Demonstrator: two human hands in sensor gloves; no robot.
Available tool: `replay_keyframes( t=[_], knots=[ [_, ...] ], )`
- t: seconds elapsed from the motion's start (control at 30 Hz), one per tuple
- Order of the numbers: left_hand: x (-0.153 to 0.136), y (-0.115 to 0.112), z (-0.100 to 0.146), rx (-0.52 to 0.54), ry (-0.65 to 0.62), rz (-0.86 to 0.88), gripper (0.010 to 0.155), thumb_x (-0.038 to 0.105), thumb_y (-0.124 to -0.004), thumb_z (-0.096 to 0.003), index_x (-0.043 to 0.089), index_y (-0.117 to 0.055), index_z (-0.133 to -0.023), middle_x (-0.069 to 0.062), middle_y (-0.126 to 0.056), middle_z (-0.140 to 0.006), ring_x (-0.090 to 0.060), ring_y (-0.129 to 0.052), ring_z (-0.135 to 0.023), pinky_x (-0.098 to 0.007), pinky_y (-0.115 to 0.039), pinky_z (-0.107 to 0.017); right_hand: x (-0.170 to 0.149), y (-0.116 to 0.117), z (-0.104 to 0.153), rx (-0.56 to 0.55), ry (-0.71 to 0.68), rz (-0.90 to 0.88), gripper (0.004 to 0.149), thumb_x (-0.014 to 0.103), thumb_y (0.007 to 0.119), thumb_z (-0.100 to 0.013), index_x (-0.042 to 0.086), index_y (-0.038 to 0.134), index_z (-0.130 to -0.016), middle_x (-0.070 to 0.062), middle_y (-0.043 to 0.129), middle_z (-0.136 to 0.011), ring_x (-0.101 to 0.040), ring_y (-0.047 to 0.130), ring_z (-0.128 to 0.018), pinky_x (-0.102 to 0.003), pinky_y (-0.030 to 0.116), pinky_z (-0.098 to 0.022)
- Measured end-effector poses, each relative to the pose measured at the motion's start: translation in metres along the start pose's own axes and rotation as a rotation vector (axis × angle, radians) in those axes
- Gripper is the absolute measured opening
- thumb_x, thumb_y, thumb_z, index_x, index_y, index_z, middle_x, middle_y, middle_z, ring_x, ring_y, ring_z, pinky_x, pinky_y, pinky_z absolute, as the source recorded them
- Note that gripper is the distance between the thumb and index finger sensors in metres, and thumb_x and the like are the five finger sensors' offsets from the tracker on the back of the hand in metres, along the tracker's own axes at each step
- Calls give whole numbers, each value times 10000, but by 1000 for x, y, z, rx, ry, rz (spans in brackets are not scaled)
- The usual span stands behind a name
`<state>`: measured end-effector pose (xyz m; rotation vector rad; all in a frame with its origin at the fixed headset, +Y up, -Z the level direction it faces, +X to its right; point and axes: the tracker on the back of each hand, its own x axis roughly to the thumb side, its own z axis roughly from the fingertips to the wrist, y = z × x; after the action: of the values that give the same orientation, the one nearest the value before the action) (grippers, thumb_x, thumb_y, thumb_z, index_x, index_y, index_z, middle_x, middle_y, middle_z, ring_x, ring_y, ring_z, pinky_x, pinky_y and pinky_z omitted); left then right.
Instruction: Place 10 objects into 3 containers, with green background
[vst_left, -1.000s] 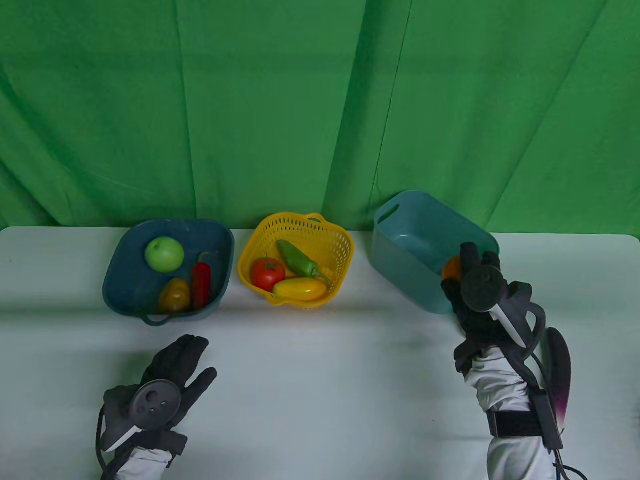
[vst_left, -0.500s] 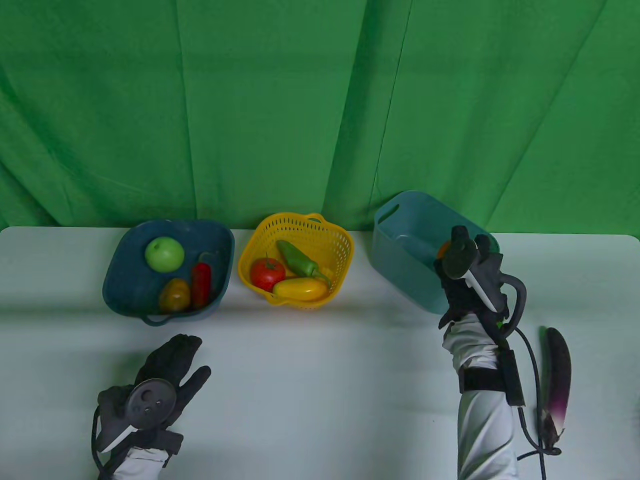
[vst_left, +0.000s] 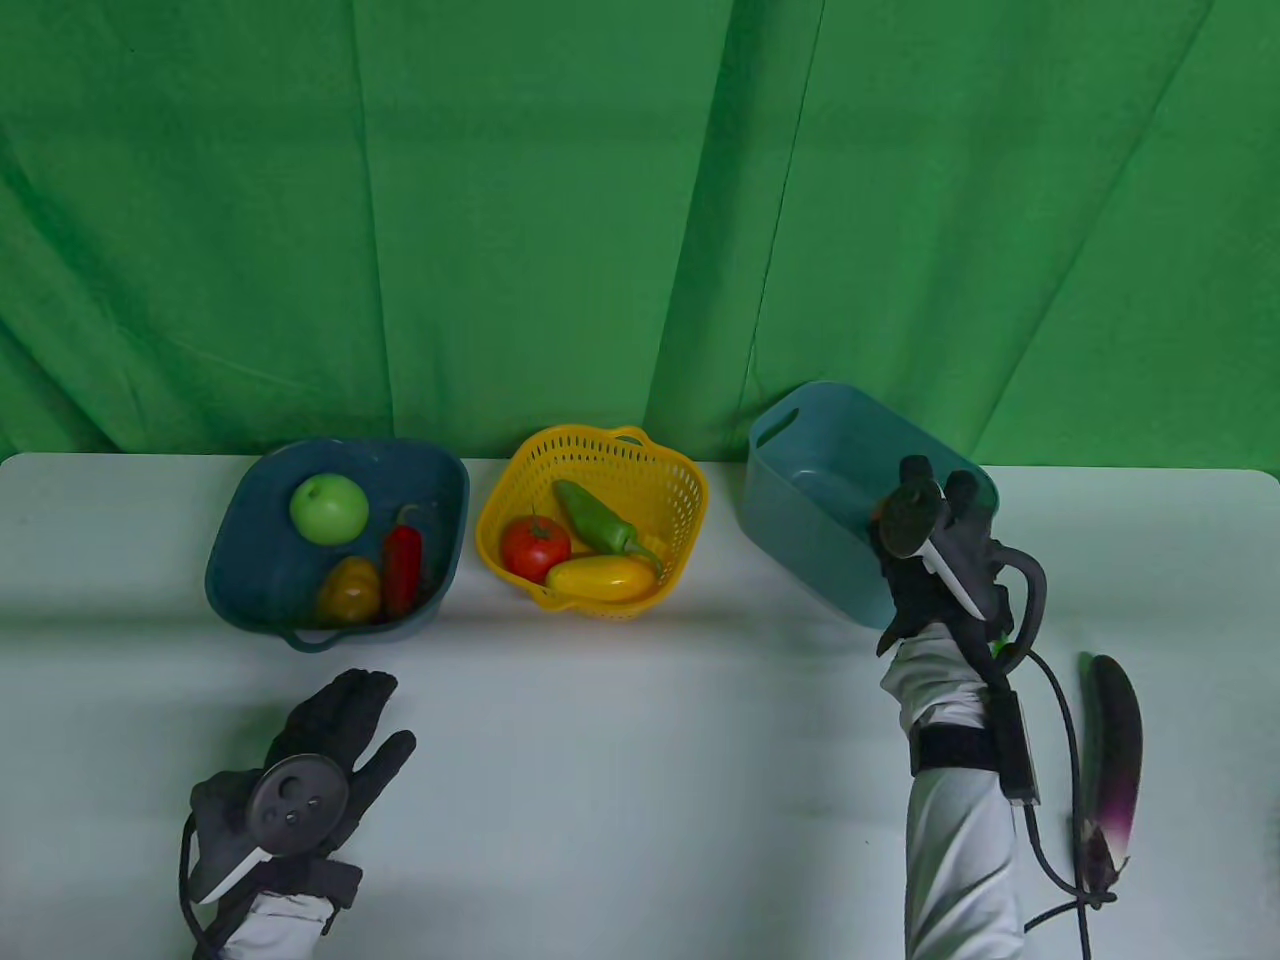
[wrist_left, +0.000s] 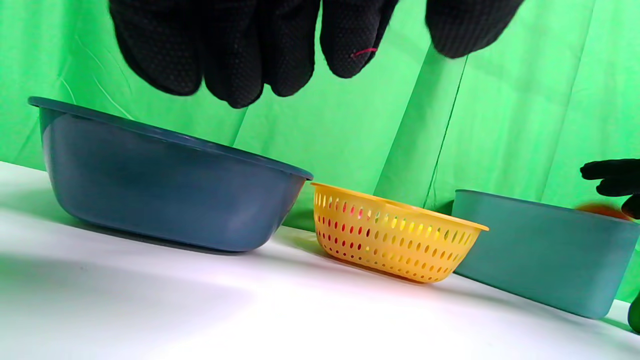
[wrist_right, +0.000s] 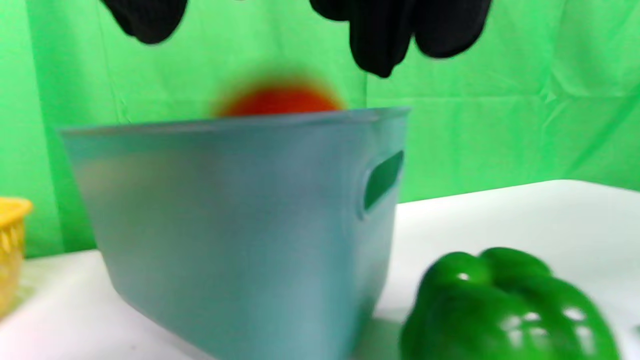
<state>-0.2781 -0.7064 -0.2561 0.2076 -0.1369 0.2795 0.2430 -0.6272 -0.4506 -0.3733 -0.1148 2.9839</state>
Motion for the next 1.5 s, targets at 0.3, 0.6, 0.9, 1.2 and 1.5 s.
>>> replay_keyframes(
  t=[0.3, 0.6, 0.9, 1.2, 1.5],
  knots=[
    [-2, 4, 1, 17, 5, 2, 671, 595, -625, -563, 258, -594, -1141, -142, -708, -1137, -387, -797, -991, -569, -728, -645, -34, -11, 14, -83, 12, -123, 747, 538, 616, -580, 283, 244, -1176, -219, 319, -1237, -517, 502, -1062, -690, 467, -758],
    [-4, 4, 0, 23, 4, 6, 672, 596, -625, -562, 257, -594, -1142, -144, -709, -1136, -387, -796, -991, -570, -727, -644, -75, -9, 26, -110, 90, -279, 774, 556, 611, -580, 251, 232, -1181, -248, 278, -1231, -549, 438, -1065, -705, 441, -752],
    [-4, 4, 1, 28, -3, 11, 673, 596, -625, -562, 255, -595, -1142, -145, -708, -1136, -388, -796, -991, -571, -727, -643, -108, 25, 27, -17, 238, -337, 779, 564, 602, -580, 234, 232, -1181, -259, 277, -1226, -560, 442, -1056, -702, 454, -746],
    [-4, 4, 1, 24, 2, 12, 672, 595, -625, -563, 256, -595, -1142, -143, -707, -1137, -387, -795, -992, -570, -728, -644, -119, 60, 26, 62, 309, -329, 780, 564, 603, -578, 232, 231, -1179, -255, 302, -1224, -553, 477, -1046, -691, 479, -741],
    [-5, 4, 2, 19, 10, 8, 672, 595, -625, -563, 255, -595, -1142, -144, -708, -1137, -391, -793, -992, -572, -727, -643, -119, 89, 25, 147, 352, -347, 864, 568, 657, -559, 239, 140, -1168, -270, 278, -1220, -575, 484, -1034, -690, 488, -739]
  ],
)
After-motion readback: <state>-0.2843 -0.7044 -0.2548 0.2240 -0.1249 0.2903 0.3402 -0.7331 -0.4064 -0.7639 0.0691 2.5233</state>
